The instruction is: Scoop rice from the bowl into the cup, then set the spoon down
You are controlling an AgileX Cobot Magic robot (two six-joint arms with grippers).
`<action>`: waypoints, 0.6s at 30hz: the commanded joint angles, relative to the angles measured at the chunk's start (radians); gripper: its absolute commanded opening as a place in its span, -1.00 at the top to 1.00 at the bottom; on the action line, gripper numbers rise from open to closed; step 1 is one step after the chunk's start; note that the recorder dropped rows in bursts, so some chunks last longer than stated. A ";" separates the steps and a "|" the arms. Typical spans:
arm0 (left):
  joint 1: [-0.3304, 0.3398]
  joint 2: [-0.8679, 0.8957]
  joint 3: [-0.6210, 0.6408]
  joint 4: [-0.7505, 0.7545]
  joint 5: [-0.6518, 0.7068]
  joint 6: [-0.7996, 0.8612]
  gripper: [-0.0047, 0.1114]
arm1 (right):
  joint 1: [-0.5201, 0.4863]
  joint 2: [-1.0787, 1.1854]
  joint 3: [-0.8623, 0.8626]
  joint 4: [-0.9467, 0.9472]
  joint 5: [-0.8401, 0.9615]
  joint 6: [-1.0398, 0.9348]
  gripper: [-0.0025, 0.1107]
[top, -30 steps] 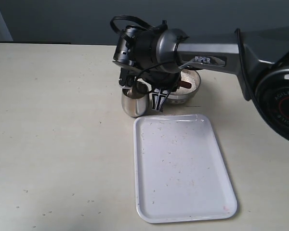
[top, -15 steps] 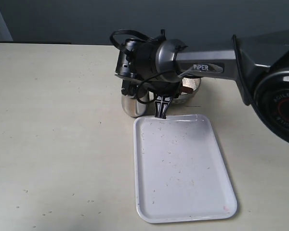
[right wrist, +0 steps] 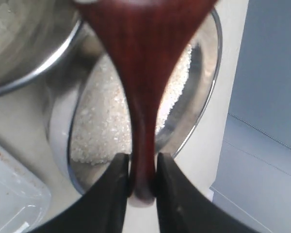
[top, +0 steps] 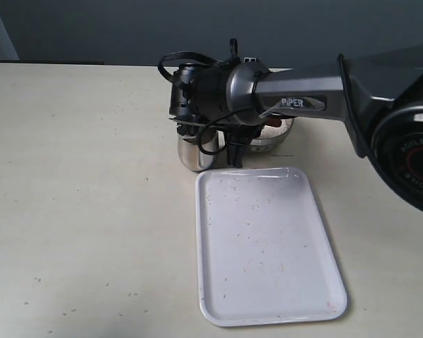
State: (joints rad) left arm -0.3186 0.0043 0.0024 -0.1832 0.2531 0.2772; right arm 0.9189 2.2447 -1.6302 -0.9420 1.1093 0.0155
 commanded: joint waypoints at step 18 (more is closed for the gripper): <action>-0.005 -0.004 -0.002 0.001 -0.012 -0.006 0.91 | 0.021 -0.014 0.021 -0.080 0.003 0.094 0.97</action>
State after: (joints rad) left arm -0.3186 0.0043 0.0024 -0.1832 0.2531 0.2772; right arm 0.9358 2.2427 -1.6131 -1.0058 1.1093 0.0988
